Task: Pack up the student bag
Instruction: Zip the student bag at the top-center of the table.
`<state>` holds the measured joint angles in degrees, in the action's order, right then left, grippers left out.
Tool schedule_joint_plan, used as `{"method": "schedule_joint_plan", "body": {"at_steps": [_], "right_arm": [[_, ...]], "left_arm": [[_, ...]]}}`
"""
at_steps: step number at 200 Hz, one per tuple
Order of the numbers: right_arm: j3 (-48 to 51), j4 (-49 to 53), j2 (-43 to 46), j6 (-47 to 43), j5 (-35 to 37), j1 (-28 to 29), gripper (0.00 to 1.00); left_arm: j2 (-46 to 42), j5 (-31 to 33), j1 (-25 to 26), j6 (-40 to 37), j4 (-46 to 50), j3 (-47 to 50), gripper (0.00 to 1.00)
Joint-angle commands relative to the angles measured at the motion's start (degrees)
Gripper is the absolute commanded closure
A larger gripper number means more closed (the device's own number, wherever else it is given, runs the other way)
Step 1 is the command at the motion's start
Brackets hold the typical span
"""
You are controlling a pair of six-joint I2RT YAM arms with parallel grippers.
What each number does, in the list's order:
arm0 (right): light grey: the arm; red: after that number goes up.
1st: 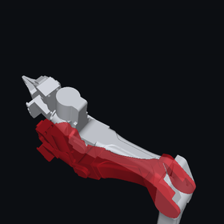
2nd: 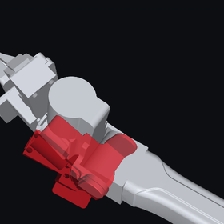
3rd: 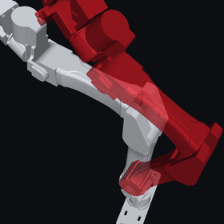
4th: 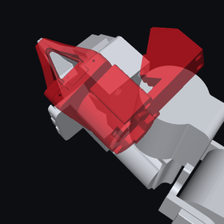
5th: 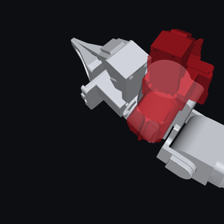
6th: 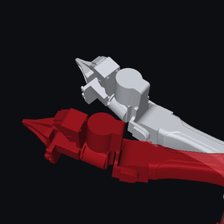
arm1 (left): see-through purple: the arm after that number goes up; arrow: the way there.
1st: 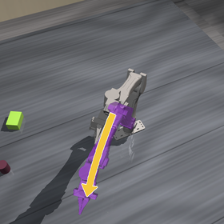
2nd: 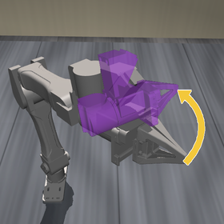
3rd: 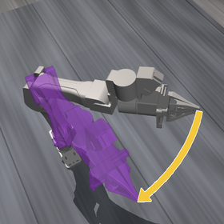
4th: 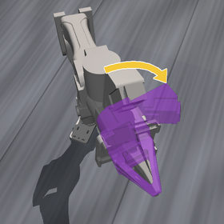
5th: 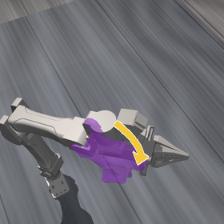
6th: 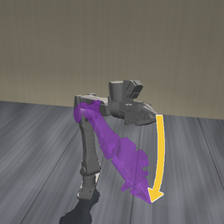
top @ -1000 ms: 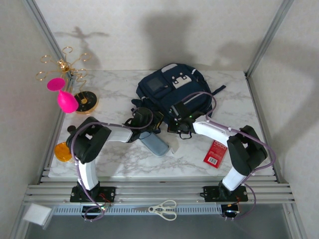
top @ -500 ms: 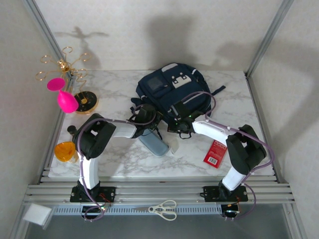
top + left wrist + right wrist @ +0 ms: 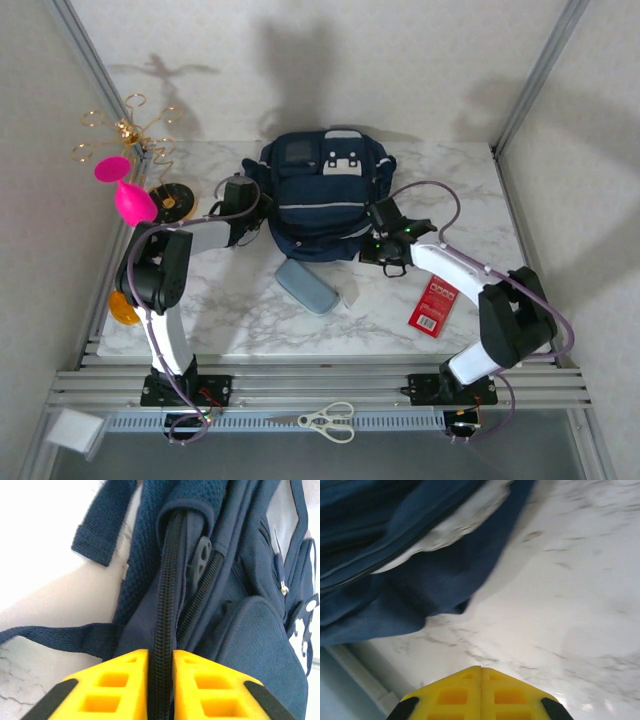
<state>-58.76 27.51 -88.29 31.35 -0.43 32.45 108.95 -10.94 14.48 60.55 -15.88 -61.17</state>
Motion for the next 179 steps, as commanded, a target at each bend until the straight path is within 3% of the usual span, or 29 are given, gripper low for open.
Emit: {"method": "schedule_joint_plan", "body": {"at_steps": [1,22,39,52,64,112,137,179], "right_arm": [[-2.41,-6.69,-1.06,-3.9,-7.42,1.28,1.0],[-8.73,-4.74,-4.93,-4.11,-6.07,4.86,1.0],[-13.05,-1.58,-8.5,-1.84,-4.87,7.03,0.87],[-12.7,-4.63,-9.49,1.16,-5.64,9.89,0.7],[-13.66,-5.97,-11.7,3.24,-5.35,11.28,0.62],[-15.23,-5.89,-16.32,3.59,-0.93,9.1,0.54],[-15.72,-2.99,-16.62,1.78,1.71,6.06,0.52],[-19.99,6.1,-14.3,1.81,6.43,11.49,0.44]], "left_arm": [[-4.35,-2.03,2.23,-2.97,0.18,0.74,0.77],[-4.86,-2.79,2.35,-3.16,1.45,1.64,0.67],[-6.47,-4.2,2.3,-2.64,0.28,4.29,0.64],[-7.96,-4.43,2.32,-3.56,0.17,6.01,0.61],[-8.59,-5.13,2.36,-4.7,2.15,6.38,0.59],[-9.24,-7.43,4.05,-6.12,1.73,11.36,0.56],[-6.19,-11.05,5.06,-2.78,-4.66,12.72,0.58],[-5.94,-17.71,7.68,0.71,-14.58,14.88,0.62]]}}
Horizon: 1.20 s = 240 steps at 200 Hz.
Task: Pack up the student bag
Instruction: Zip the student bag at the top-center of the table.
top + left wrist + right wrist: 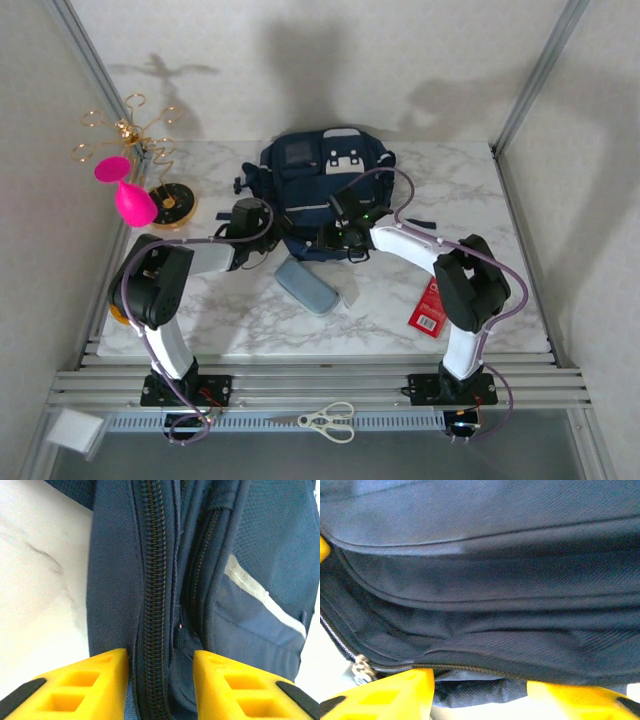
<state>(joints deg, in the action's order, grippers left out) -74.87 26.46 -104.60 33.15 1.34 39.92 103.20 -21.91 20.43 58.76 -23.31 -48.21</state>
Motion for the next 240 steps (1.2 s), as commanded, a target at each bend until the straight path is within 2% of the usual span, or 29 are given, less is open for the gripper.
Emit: {"method": "schedule_joint_plan", "body": {"at_steps": [1,13,37,55,67,85,111,130,165,180,218,240], "right_arm": [[-4.1,7.39,1.93,0.22,4.91,4.19,0.44],[-6.79,10.68,0.63,2.53,7.02,6.12,0.42],[-12.49,17.43,-2.85,8.15,11.93,10.19,0.4],[-15.46,19.39,-4.7,12.13,14.27,13.03,0.37],[-16.24,18.6,-5.68,13.69,13.76,13.58,0.41],[-15.44,15.06,-6.36,15.41,9.67,13.46,0.47],[-11.7,14.46,-4.52,17.03,12.32,13.52,0.51],[-7.68,9.48,-3.18,16.08,10.1,12.39,0.51],[-8.76,10.11,-5.8,15.26,11.69,11.14,0.54],[-9.26,9.51,-6.43,14.79,11.56,10.78,0.59],[-9.06,7.75,-6.57,14.45,10.26,10.21,0.56],[-7.22,5.05,-7.28,13.23,9.15,8.39,0.64]], "left_arm": [[-0.28,-6.83,1.69,2.59,-7.25,2.03,0.62],[-1.43,-7.13,0.84,2.86,-7.88,3.33,0.62],[-4.84,-6.17,-1.17,-0.72,-3.34,5.1,0.53],[-7.78,-5.98,-2.56,-1.26,-3.41,8.06,0.48],[-9.33,-5.58,-3.1,-1.89,-3.06,9.12,0.46],[-10.35,-5.32,-3.29,-3.25,-1.38,8.92,0.43],[-12.12,-5.0,-3.19,-3.07,-1.79,10.2,0.42],[-12.12,-4.88,-2.99,-3.39,-1.85,10.41,0.41],[-12.37,-4.44,-2.83,-2.44,-3.18,11.47,0.39],[-12.32,-4.19,-2.6,-2.3,-3.26,11.71,0.38],[-13.15,-3.17,-2.09,-2.36,-2.68,11.25,0.36],[-13.02,-2.54,-1.44,-2.76,-1.9,10.55,0.35]]}}
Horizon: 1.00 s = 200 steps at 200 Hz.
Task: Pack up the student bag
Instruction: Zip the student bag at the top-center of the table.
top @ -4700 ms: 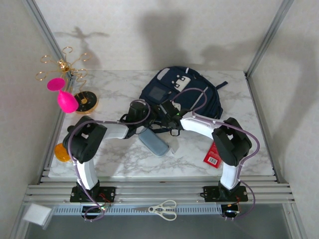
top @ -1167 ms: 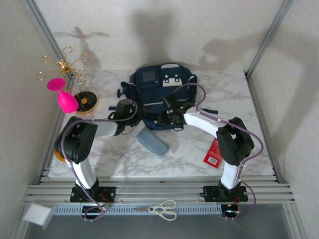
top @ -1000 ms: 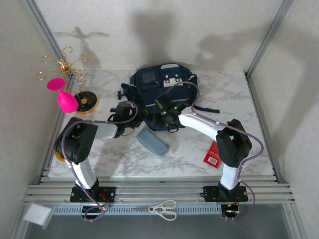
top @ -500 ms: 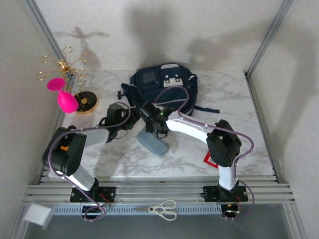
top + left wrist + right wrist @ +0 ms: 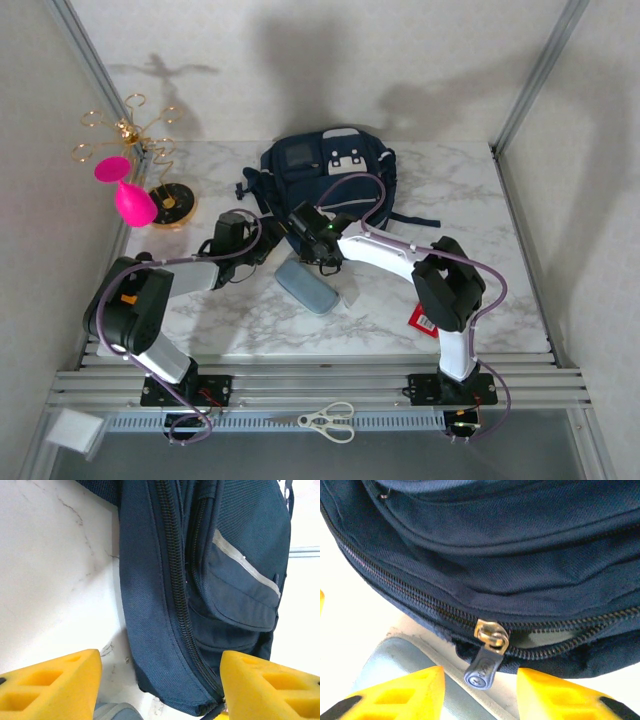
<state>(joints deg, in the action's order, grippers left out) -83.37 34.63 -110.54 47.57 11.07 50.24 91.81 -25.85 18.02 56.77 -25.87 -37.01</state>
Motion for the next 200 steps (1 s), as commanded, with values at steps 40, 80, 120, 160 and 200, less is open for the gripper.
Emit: {"method": "schedule_joint_plan", "body": {"at_steps": [40,80,120,160,200], "right_arm": [[1.72,-5.94,-1.39,-3.79,-2.44,-2.42,0.71],[3.27,-8.19,-1.92,-4.66,-4.1,-2.97,0.75],[5.08,-9.91,1.18,-6.37,-4.24,-3.0,0.89],[5.83,-8.29,3.97,-6.98,-3.6,-2.88,0.99],[6.18,-8.01,6.01,-7.07,-3.26,-2.93,1.0]], "left_arm": [[-0.94,1.66,1.87,-0.36,0.69,-1.21,0.34],[-1.03,2.97,3.61,-0.1,2.04,-3.46,0.34],[-0.51,4.56,6.19,2.14,3.04,-5.79,0.33],[4.56,5.52,8.2,8.63,1.65,-8.18,0.42],[5.49,10.26,9.91,16.49,-0.64,-5.83,0.51]]}}
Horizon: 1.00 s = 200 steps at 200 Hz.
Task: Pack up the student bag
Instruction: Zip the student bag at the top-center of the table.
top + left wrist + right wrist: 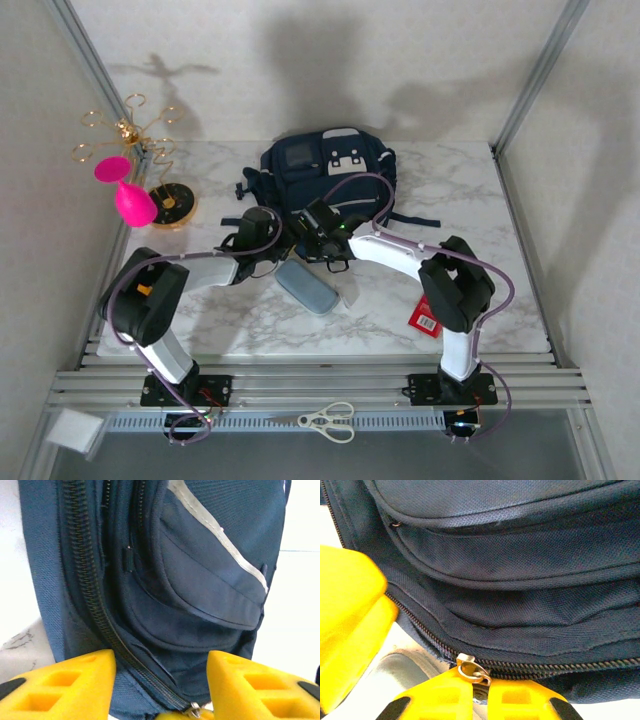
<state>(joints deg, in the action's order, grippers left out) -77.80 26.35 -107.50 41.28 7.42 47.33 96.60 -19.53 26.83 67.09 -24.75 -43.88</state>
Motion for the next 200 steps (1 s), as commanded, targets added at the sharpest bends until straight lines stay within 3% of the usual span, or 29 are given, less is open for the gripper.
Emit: {"method": "schedule_joint_plan", "body": {"at_steps": [1,34,62,89,121,200], "right_arm": [[0.58,0.19,2.99,-0.77,0.31,0.01,1.0],[-0.1,0.77,2.27,-1.3,-1.04,-0.01,1.0],[-2.15,6.36,1.17,-0.78,3.04,0.0,1.0],[-2.05,9.19,1.75,-0.33,5.88,-0.33,1.0],[-0.96,11.49,3.18,-0.66,8.06,-1.65,1.0],[6.67,10.48,8.56,-6.72,7.31,-9.62,1.0]], "left_arm": [[0.7,4.0,1.16,6.37,-1.82,1.05,0.51],[4.28,5.05,1.47,8.67,-1.12,-2.03,0.56],[4.06,11.31,2.35,9.45,1.12,-2.27,0.75],[4.32,14.18,1.31,8.62,2.59,-3.1,1.0],[3.48,16.11,-0.1,5.78,5.21,-3.96,1.0],[-0.56,13.99,-10.74,-6.45,11.8,-6.95,1.0]]}}
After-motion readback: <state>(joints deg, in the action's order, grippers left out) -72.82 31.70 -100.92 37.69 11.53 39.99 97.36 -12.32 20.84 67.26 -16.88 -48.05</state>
